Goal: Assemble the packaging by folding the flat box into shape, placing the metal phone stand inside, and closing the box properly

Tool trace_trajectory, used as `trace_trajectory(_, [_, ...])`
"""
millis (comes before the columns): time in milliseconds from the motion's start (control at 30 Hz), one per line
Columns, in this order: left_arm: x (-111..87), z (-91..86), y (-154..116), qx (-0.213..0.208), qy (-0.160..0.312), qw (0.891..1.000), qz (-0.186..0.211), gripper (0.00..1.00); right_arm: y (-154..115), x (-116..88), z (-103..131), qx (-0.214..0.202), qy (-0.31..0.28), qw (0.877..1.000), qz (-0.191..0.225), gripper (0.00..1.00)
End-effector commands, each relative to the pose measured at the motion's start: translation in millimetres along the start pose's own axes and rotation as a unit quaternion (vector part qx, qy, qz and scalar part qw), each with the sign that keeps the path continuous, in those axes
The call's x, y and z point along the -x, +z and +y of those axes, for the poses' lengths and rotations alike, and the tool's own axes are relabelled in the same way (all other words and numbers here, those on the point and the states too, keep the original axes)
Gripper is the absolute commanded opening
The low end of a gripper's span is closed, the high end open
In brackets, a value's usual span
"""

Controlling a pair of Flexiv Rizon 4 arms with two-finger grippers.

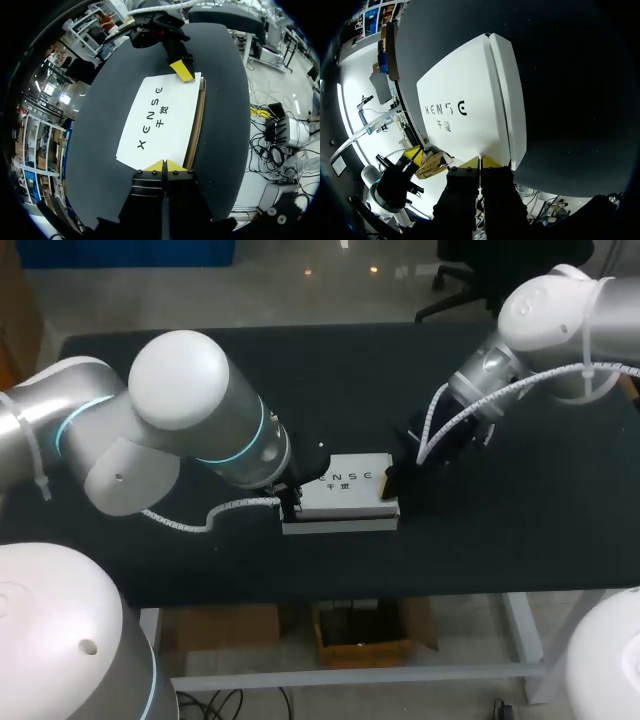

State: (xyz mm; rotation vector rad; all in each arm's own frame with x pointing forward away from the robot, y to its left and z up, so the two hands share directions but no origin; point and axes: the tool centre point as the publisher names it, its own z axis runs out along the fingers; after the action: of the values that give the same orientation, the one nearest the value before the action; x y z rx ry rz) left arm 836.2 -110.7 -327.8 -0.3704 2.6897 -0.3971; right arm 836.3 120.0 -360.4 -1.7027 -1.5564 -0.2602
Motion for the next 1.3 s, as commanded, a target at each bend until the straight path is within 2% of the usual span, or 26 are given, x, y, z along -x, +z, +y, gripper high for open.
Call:
trace_trajectory(33, [5.4, -4.6, 18, 0.006, -0.002, 1.000, 0.015, 0.00, 1, 0, 2, -0.002, 0.001, 1.000, -0.001, 0.00])
trace_trajectory(867, [-3.7, 8.8, 40, 0.013, -0.014, 0.999, 0.045, 0.00, 4, 5, 3, -0.001, 0.009, 1.000, -0.003, 0.00])
trace_trajectory(1300, [-10.2, 15.8, 55, 0.004, -0.022, 0.998, 0.055, 0.00, 16, 17, 13, -0.014, 0.023, 1.000, -0.002, 0.00])
